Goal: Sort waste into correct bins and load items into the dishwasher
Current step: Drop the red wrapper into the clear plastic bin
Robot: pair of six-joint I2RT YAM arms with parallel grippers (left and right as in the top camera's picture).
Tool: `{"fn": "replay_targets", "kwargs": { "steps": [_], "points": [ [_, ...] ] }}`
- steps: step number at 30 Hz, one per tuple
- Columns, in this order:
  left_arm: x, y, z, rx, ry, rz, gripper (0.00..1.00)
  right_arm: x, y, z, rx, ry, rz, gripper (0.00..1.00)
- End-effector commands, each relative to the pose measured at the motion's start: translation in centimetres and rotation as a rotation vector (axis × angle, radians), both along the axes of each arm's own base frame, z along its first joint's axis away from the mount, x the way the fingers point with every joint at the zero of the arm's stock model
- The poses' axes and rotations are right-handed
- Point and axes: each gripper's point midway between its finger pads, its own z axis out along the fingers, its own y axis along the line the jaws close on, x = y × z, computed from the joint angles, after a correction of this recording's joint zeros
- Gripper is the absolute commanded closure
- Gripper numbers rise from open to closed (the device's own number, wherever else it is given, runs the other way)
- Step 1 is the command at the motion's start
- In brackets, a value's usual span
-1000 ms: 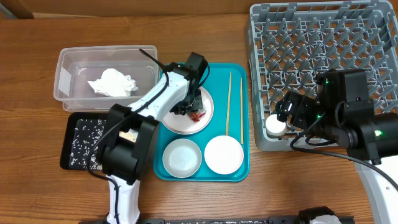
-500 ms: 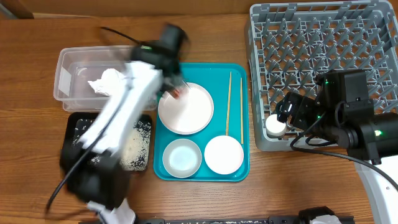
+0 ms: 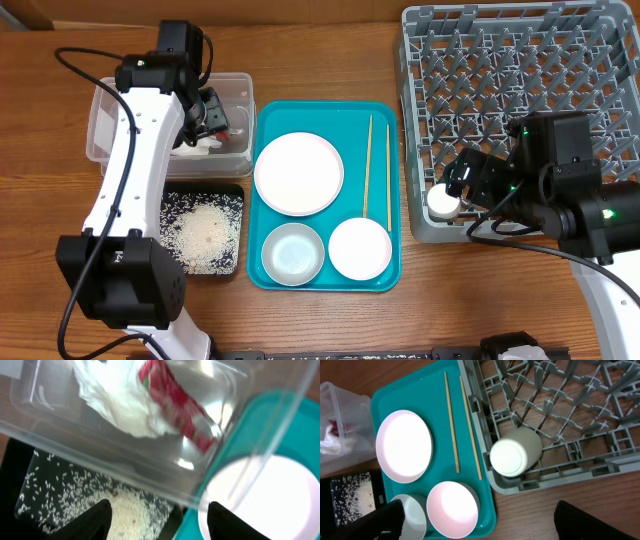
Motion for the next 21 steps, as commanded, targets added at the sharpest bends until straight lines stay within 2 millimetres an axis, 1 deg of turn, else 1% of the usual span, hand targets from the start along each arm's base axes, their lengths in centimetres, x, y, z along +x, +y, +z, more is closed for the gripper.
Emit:
{"fn": "replay_targets", "kwargs": {
  "steps": [1, 4, 7, 8, 9, 10, 12, 13, 14, 15, 18, 21],
  "points": [
    [-0.9, -2.9, 6.6, -0.046, -0.145, -0.148, 0.40, 0.5, 0.1, 1.2, 0.003, -0.046, 0.008, 0.04],
    [-3.3, -4.5, 10.1, -0.042, -0.217, -0.212, 0.37, 0.6, 0.2, 1.2, -0.001, -0.053, 0.017, 0.04],
    [-5.5, -5.8, 12.5, -0.023, -0.268, -0.265, 0.31, 0.6, 0.2, 1.2, -0.007, -0.055, 0.027, 0.04],
    [-6.3, -6.1, 13.1, -0.021, -0.277, -0.280, 0.28, 0.6, 0.2, 1.2, -0.007, -0.054, 0.027, 0.03],
    [-7.1, -6.4, 13.5, -0.025, -0.281, -0.293, 0.27, 0.6, 0.2, 1.2, -0.008, -0.054, 0.028, 0.03],
    [-7.9, -6.6, 13.8, -0.033, -0.279, -0.290, 0.33, 0.6, 0.2, 1.2, -0.011, -0.056, 0.035, 0.02],
    [-9.8, -6.5, 14.8, -0.042, -0.291, -0.284, 0.34, 0.6, 0.1, 1.2, -0.021, -0.059, 0.050, 0.00],
    [-10.3, -6.4, 15.2, -0.046, -0.301, -0.283, 0.33, 0.6, 0.2, 1.2, -0.020, -0.058, 0.049, 0.00],
    [-10.8, -6.3, 15.6, -0.048, -0.311, -0.282, 0.21, 0.6, 0.2, 1.1, -0.020, -0.057, 0.049, 0.00],
    [-11.4, -6.1, 16.0, -0.048, -0.320, -0.282, 0.00, 0.6, 0.2, 1.1, -0.020, -0.058, 0.049, 0.00],
    [-12.8, -5.9, 16.7, -0.062, -0.334, -0.285, 0.00, 0.7, 0.2, 1.0, -0.020, -0.053, 0.049, 0.00],
    [-13.2, -6.1, 16.9, -0.080, -0.340, -0.293, 0.00, 1.3, 0.3, 1.2, -0.017, -0.072, 0.049, 0.00]
  ]
}}
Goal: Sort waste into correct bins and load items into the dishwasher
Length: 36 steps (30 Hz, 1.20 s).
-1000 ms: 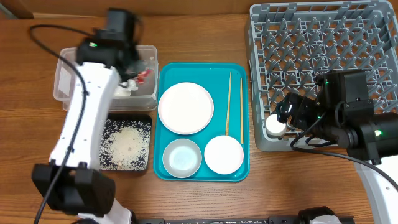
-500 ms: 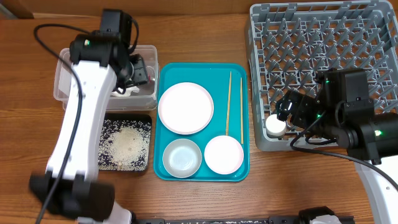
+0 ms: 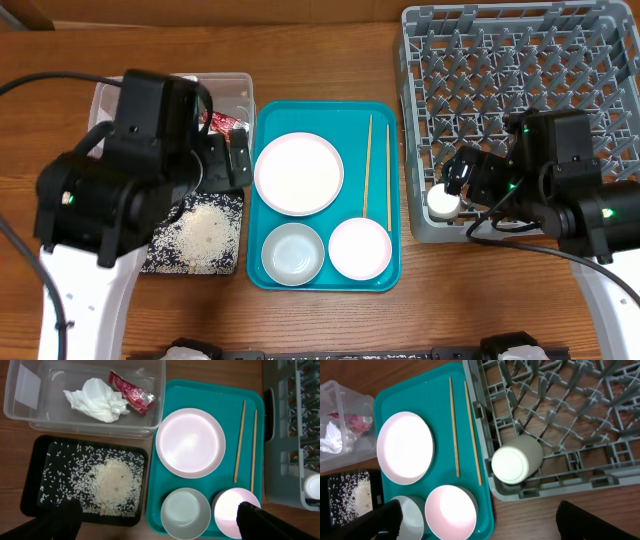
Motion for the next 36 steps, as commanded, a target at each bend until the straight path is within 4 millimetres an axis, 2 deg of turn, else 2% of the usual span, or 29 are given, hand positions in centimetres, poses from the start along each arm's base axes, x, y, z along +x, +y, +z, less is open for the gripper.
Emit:
{"fn": "replay_targets", "kwargs": {
  "steps": [1, 12, 16, 18, 21, 24, 27, 36],
  "points": [
    [-0.6, -0.3, 0.7, -0.025, -0.017, -0.005, 0.00, 0.7, 0.2, 0.9, -0.001, -0.036, 0.012, 0.00],
    [-0.1, -0.4, 0.0, -0.015, 0.007, -0.006, 0.00, 0.7, 0.2, 0.8, -0.002, -0.032, 0.012, 0.00],
    [-1.2, -0.2, 0.8, -0.024, -0.023, -0.007, 0.00, 0.7, 0.2, 0.8, -0.002, -0.032, 0.012, 0.00],
    [-1.6, 0.8, 1.8, 0.003, -0.084, 0.010, 0.00, 0.7, 0.2, 0.8, -0.002, -0.032, 0.012, 0.00],
    [-0.8, 1.5, 3.6, -0.003, -0.269, 0.041, 0.00, 0.7, 0.2, 0.8, -0.002, -0.032, 0.012, 0.00],
    [-0.7, 1.7, 3.7, -0.046, -0.400, 0.053, 0.00, 0.7, 0.2, 0.8, -0.002, -0.032, 0.012, 0.00],
    [-1.2, 2.2, 2.4, -0.092, -0.504, 0.069, 0.00, 0.7, 0.2, 0.8, -0.002, -0.032, 0.012, 0.00],
    [-4.0, 5.4, -6.5, -0.184, -0.663, 0.215, 0.00, 0.7, 0.2, 0.8, -0.002, -0.032, 0.012, 0.00]
  ]
}}
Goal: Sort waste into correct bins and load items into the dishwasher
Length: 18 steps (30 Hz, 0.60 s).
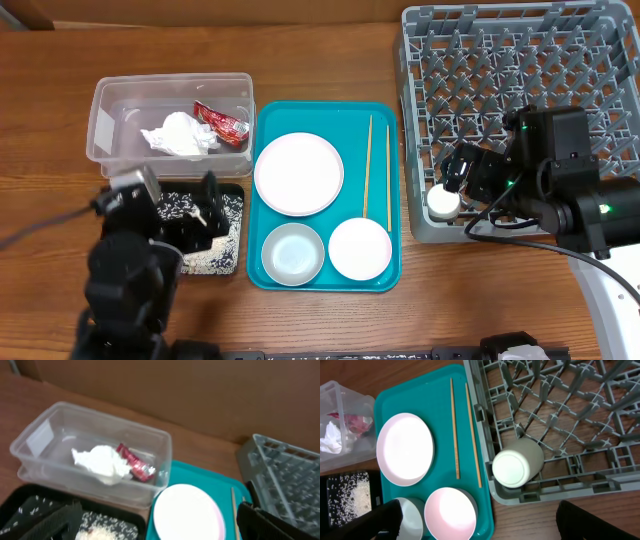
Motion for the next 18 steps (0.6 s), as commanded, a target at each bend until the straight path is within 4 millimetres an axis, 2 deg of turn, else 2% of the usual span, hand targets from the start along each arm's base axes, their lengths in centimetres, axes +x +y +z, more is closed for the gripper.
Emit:
{"fn": "replay_targets", "kwargs": {
  "steps": [1, 8, 18],
  "points": [
    [-1.1, 0.7, -3.3, -0.078, -0.056, 0.037, 0.00, 0.3, 0.1, 0.9, 0.003, -0.027, 0.005, 0.00],
    [-1.0, 1.2, -6.6, -0.069, -0.245, 0.048, 0.00, 0.3, 0.1, 0.9, 0.002, -0.027, 0.004, 0.00],
    [0.1, 0.6, -12.7, -0.102, -0.275, 0.021, 0.00, 0.3, 0.1, 0.9, 0.002, -0.027, 0.004, 0.00]
  ]
}}
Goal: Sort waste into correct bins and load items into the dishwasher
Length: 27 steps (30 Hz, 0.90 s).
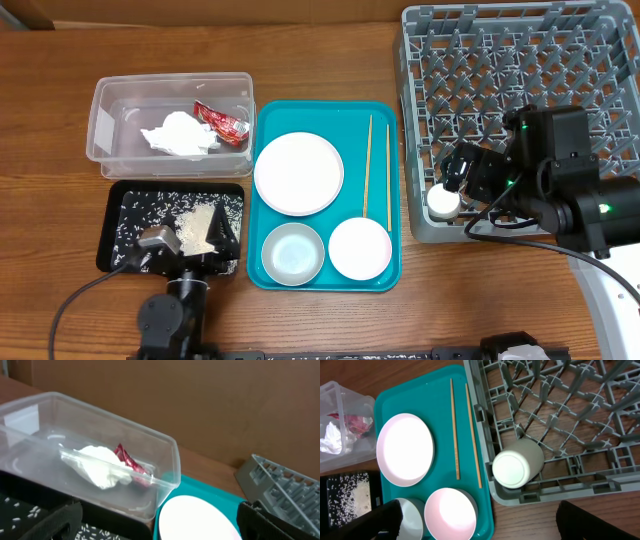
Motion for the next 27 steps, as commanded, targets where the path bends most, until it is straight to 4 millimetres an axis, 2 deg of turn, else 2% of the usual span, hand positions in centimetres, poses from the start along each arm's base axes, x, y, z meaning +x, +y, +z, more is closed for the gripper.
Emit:
{"fn": "replay_targets", "kwargs": {
  "steps": [1, 2, 25, 27],
  "points": [
    [0.4, -0.3, -2.2, -0.044, 0.012, -0.016, 0.00, 0.3, 0.1, 0.9, 0.003, -0.029, 0.005, 0.00],
    [0.5, -0.3, -2.8, -0.057, 0.021, -0.015, 0.00, 0.3, 0.1, 0.9, 0.003, -0.029, 0.005, 0.00],
    [0.7, -0.3, -2.6, -0.058, -0.006, -0.016, 0.00, 0.3, 0.1, 0.9, 0.003, -0.029, 0.005, 0.00],
    [0.7, -0.3, -2.6, -0.058, -0.006, -0.016, 0.00, 1.4, 0.3, 1.7, 0.012, -0.084, 0.005, 0.00]
  ]
}}
